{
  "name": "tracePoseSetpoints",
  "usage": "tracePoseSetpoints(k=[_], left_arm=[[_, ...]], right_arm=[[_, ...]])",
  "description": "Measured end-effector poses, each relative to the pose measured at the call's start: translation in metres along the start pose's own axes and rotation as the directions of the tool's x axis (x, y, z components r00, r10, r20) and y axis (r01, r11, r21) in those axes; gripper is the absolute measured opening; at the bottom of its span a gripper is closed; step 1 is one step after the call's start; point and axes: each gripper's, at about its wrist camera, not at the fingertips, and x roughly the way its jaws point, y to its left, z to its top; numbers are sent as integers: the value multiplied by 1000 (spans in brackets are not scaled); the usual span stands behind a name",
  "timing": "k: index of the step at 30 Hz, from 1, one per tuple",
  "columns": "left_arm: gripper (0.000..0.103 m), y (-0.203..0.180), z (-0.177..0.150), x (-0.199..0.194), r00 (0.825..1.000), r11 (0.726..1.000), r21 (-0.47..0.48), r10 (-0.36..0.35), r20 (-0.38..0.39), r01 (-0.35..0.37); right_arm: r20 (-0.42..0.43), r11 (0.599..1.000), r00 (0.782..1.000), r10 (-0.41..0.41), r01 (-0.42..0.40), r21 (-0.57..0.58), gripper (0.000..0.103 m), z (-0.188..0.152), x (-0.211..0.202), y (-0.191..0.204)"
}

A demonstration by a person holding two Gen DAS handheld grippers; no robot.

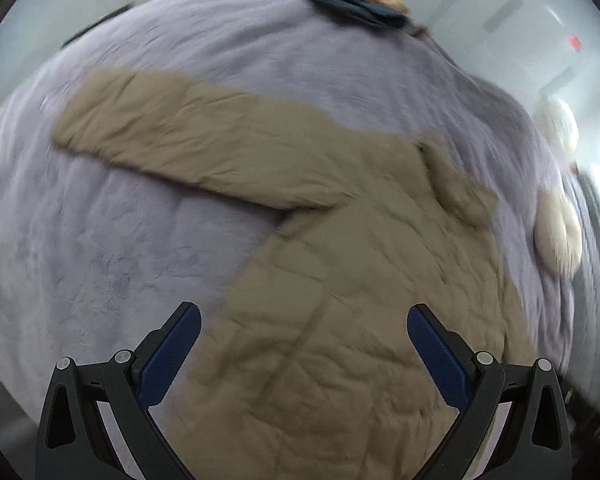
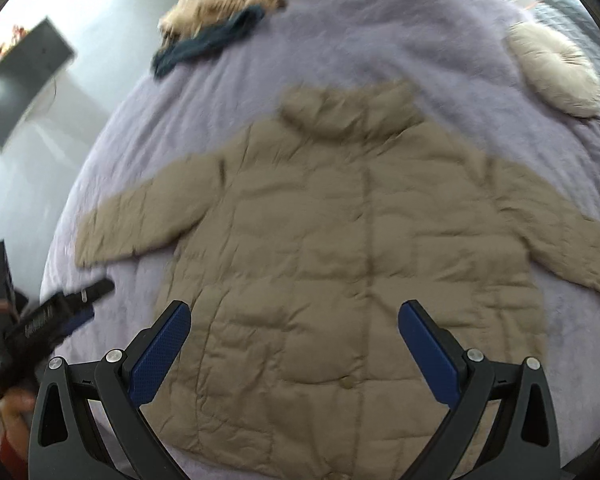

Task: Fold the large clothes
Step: 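Grasp the jacket sleeve with the right tool and lift it across the body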

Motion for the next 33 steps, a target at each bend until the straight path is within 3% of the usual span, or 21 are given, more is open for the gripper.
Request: tracePoseSetpoints(k=[4, 10, 16, 24, 26, 27, 28, 29, 31, 33], left_arm=[[103, 52, 27, 27, 998, 993, -115, 13, 62, -6], [103, 119, 77, 82, 989, 969, -225, -74, 127, 101], [103, 155, 109, 131, 984, 946, -292, -107, 140, 145], [101, 161, 160, 138, 968, 946, -276, -110, 225, 171], [75, 160, 169, 134, 969, 959, -259, -52, 241, 116], [47, 160, 172, 135, 971, 964, -244, -48, 236, 107], [25, 161, 175, 134, 971, 966, -231, -63, 232, 118], [20, 161, 178, 134, 969, 965, -221, -87, 232, 140], [19, 159, 181, 125, 966, 971, -198, -82, 245, 133], [19, 148, 183, 107, 955, 984, -136, -75, 287, 119]], right_arm=[[-97, 999, 995, -25, 20, -44, 103, 9, 42, 21], [-191, 999, 981, 39, -44, -22, 103, 16, 101, 37], [-182, 996, 981, 61, -70, -46, 103, 27, 140, 55], [-124, 996, 988, 87, -90, -12, 103, 65, 171, 72], [-109, 995, 989, 101, -102, 1, 103, 78, 175, 78], [-94, 994, 989, 111, -111, 6, 100, 84, 177, 81], [-81, 993, 990, 119, -118, 9, 87, 88, 179, 84], [-75, 992, 989, 125, -125, 11, 76, 94, 182, 88], [-97, 989, 984, 148, -146, 32, 18, 103, 196, 93], [-99, 980, 977, 190, -183, 83, 12, 107, 209, 95]])
